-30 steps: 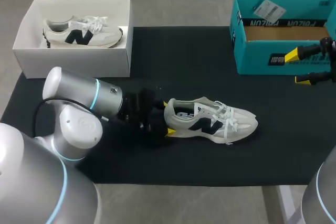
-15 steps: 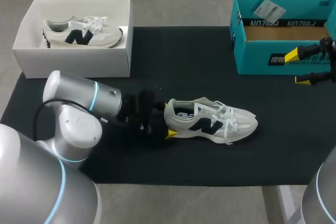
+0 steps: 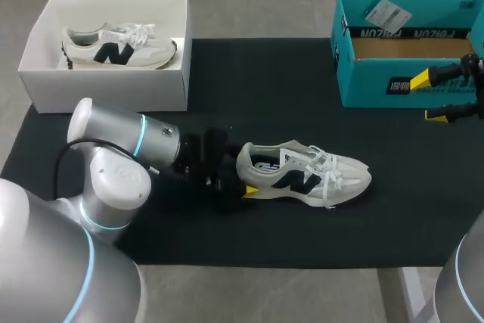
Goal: Take the shoe out of the shoebox, open the shoe tongue, remove and reinsert the insole, then place the shoe into the shoebox
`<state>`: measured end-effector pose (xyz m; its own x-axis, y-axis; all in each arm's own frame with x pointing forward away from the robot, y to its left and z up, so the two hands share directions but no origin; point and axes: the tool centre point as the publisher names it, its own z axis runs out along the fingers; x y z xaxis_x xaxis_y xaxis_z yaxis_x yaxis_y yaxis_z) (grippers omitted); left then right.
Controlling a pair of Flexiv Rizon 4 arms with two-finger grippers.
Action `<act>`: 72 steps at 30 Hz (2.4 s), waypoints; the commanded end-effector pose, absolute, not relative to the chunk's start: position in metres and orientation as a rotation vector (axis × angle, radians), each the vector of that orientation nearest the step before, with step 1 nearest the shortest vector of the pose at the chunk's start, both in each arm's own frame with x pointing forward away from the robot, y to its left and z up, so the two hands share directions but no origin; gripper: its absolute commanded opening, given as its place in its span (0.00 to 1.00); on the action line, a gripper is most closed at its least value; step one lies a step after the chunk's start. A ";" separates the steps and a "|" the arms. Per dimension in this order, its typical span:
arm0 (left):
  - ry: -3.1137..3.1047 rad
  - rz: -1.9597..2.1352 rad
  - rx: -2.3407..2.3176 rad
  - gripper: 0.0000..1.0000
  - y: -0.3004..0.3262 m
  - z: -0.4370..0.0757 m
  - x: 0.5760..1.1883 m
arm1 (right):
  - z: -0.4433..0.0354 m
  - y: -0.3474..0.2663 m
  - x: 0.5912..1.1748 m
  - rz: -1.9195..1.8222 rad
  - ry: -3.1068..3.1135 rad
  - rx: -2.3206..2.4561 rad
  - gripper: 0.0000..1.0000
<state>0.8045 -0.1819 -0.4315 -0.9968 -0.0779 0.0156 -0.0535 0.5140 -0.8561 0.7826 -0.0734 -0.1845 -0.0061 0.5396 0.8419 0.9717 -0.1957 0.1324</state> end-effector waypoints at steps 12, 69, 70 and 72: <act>2.726 -1.548 -0.095 0.31 -0.184 -0.436 0.807 | -0.185 -0.073 0.782 -1.113 -1.563 -1.773 1.00; 2.715 -1.508 -0.116 0.00 -0.182 -0.435 0.804 | -0.183 -0.022 0.790 -1.038 -1.560 -1.835 1.00; 2.715 -1.508 -0.116 0.00 -0.182 -0.435 0.804 | -0.183 -0.015 0.789 -1.039 -1.561 -1.839 1.00; 2.715 -1.508 -0.116 0.00 -0.182 -0.435 0.804 | -0.185 -0.002 0.788 -1.036 -1.556 -1.880 1.00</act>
<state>0.8055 -0.1816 -0.4343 -0.9968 -0.0791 0.0072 -0.0477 0.5231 -0.8509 0.7879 -0.0220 -0.1797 0.0434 0.5801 0.8134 0.9756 -0.2002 0.0907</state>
